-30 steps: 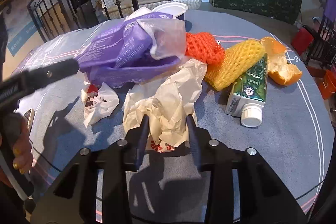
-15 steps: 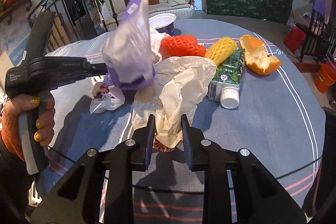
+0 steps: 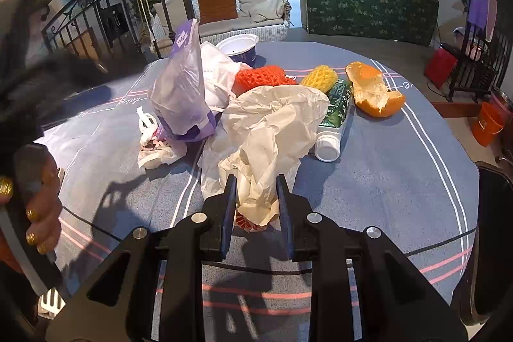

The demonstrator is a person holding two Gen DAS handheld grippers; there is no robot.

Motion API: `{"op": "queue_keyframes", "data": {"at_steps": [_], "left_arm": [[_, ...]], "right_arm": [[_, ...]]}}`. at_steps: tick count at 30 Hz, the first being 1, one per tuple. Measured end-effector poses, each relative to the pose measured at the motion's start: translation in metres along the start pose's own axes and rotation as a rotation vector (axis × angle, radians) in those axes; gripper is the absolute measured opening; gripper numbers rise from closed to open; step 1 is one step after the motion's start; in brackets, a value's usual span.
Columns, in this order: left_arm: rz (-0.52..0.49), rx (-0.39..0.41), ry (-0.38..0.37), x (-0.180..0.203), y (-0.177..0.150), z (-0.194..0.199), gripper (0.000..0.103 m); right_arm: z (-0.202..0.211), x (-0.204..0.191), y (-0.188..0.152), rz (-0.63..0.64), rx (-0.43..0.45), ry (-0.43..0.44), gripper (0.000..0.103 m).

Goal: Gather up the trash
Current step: 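Grasp the purple plastic bag with the left tool while the right tool lifts the tissue, then carry the tissue and purple bag to the black bin and release both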

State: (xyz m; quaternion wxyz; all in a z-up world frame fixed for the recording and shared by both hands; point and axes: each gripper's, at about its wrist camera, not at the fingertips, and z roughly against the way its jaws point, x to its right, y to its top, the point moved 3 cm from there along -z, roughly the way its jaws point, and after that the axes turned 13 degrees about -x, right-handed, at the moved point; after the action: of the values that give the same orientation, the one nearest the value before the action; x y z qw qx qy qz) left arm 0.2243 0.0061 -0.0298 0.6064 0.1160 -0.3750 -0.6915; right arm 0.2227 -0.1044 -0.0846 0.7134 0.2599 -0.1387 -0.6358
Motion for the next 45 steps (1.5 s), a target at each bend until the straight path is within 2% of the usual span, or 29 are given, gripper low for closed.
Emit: {"op": "queue_keyframes", "data": {"at_steps": [1,5,8,10,12,13,16,20,21,24,28,33,39,45], "left_arm": [[-0.020,0.007,-0.004,0.007,-0.001,0.001,0.097],[-0.079,-0.088,0.053,0.032,0.005,-0.022,0.097],[-0.073,-0.152,0.127,0.039,0.008,-0.041,0.097],[-0.046,-0.176,0.148,0.037,0.008,-0.048,0.092],[-0.019,-0.205,0.167,0.030,0.009,-0.055,0.063],[-0.005,-0.218,0.155,0.028,0.007,-0.053,0.056],[0.069,-0.211,0.102,0.013,-0.002,-0.044,0.048],[0.082,-0.156,0.115,0.006,-0.014,-0.025,0.018],[0.078,-0.144,0.119,0.005,-0.017,-0.020,0.015],[0.080,-0.110,0.114,0.004,-0.026,-0.006,0.014],[0.045,0.006,0.133,0.019,-0.033,0.019,0.013],[-0.051,0.065,0.062,0.063,-0.037,0.026,0.013],[-0.194,0.023,-0.064,0.127,-0.045,-0.003,0.013],[-0.347,-0.017,-0.199,0.196,-0.059,-0.031,0.013]], "right_arm": [[0.000,0.000,-0.001,-0.002,0.001,0.002,0.026],[0.001,0.001,-0.006,-0.001,0.011,0.019,0.026],[0.004,-0.001,-0.010,0.008,0.024,0.030,0.026],[0.006,-0.003,-0.013,0.020,0.030,0.031,0.026],[0.008,-0.005,-0.015,0.028,0.032,0.022,0.026],[0.009,-0.004,-0.018,0.027,0.033,0.022,0.026],[0.009,0.002,-0.022,0.014,0.032,0.023,0.026],[0.011,0.010,-0.025,-0.001,0.038,0.023,0.026],[0.013,0.012,-0.026,-0.004,0.042,0.026,0.026],[0.020,0.016,-0.030,-0.008,0.058,0.036,0.026],[0.036,0.029,-0.035,-0.034,0.099,0.042,0.026],[0.063,0.058,-0.043,-0.092,0.169,-0.007,0.026],[0.088,0.115,-0.052,-0.192,0.225,-0.146,0.026],[0.102,0.201,-0.076,-0.381,0.205,-0.324,0.026]]}}
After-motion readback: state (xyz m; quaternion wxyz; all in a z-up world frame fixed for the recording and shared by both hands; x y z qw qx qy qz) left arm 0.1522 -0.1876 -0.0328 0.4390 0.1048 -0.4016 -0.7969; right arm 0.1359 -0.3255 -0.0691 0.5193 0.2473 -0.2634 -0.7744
